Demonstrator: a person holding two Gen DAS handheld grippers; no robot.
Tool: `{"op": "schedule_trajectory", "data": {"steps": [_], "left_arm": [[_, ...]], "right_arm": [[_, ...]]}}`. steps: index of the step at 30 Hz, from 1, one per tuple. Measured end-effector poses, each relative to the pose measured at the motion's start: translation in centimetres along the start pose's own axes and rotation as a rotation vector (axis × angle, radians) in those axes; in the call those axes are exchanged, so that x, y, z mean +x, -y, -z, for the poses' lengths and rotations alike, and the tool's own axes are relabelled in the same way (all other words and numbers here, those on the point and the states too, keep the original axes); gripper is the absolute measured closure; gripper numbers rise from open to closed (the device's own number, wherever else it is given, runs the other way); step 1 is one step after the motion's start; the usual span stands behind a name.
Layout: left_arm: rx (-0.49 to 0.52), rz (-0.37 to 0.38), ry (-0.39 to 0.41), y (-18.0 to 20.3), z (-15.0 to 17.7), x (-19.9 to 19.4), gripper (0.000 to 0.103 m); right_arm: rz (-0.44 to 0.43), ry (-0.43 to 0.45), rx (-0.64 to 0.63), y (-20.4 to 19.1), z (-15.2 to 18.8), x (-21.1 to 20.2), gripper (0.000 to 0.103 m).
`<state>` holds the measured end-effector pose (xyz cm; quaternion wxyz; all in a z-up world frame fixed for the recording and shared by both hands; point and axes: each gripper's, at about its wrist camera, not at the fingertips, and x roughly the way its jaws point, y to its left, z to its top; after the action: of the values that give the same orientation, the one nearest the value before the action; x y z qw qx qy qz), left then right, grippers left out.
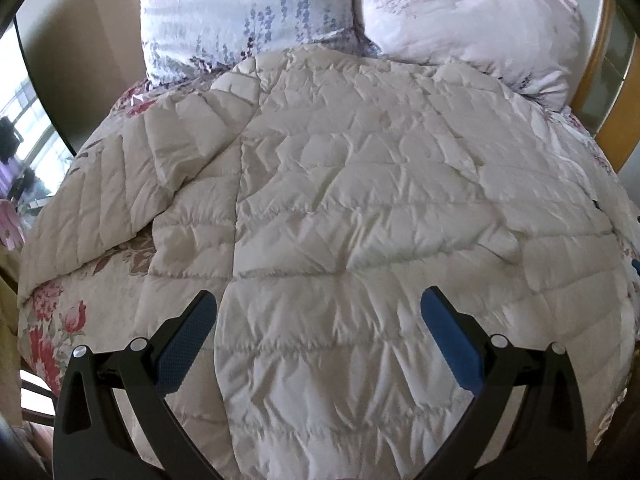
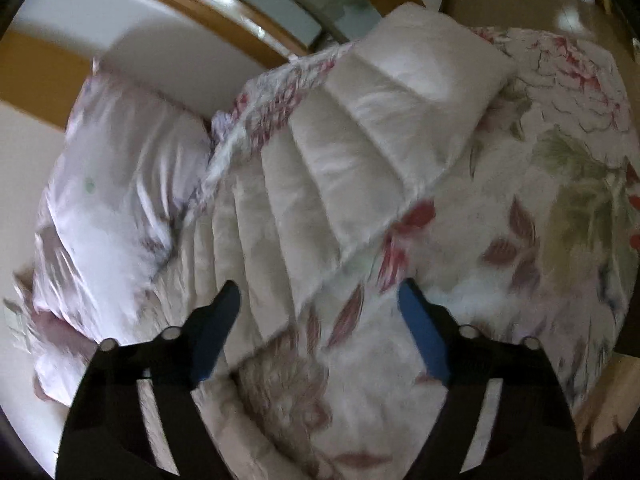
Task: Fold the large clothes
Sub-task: 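Grasp the comforter's corner with the right gripper and lift it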
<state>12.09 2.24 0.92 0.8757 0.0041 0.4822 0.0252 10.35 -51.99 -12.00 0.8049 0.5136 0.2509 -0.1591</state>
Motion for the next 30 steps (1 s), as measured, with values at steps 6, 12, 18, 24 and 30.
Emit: {"op": "schedule_trajectory", "data": {"steps": [6, 12, 18, 24, 30], "left_arm": [[-0.014, 0.002, -0.019, -0.4, -0.7, 1.6, 0.001], [-0.023, 0.018, -0.008, -0.6, -0.9, 2.5, 0.001], [-0.008, 0.033, 0.002, -0.5, -1.1, 3.1, 0.001], [-0.026, 0.114, 0.009, -0.9, -1.4, 3.3, 0.001], [-0.055, 0.194, -0.006, -1.5, -1.4, 3.4, 0.001]], "right_arm": [[-0.028, 0.049, 0.05, 1.6, -2.1, 0.4, 0.039], [-0.034, 0.084, 0.092, 2.2, -3.3, 1.1, 0.057], [-0.014, 0.081, 0.051, 1.8, -4.0, 1.8, 0.092], [0.03, 0.158, -0.14, -2.5, -3.7, 0.6, 0.096], [0.023, 0.231, -0.399, -9.1, -1.6, -1.4, 0.096]]}}
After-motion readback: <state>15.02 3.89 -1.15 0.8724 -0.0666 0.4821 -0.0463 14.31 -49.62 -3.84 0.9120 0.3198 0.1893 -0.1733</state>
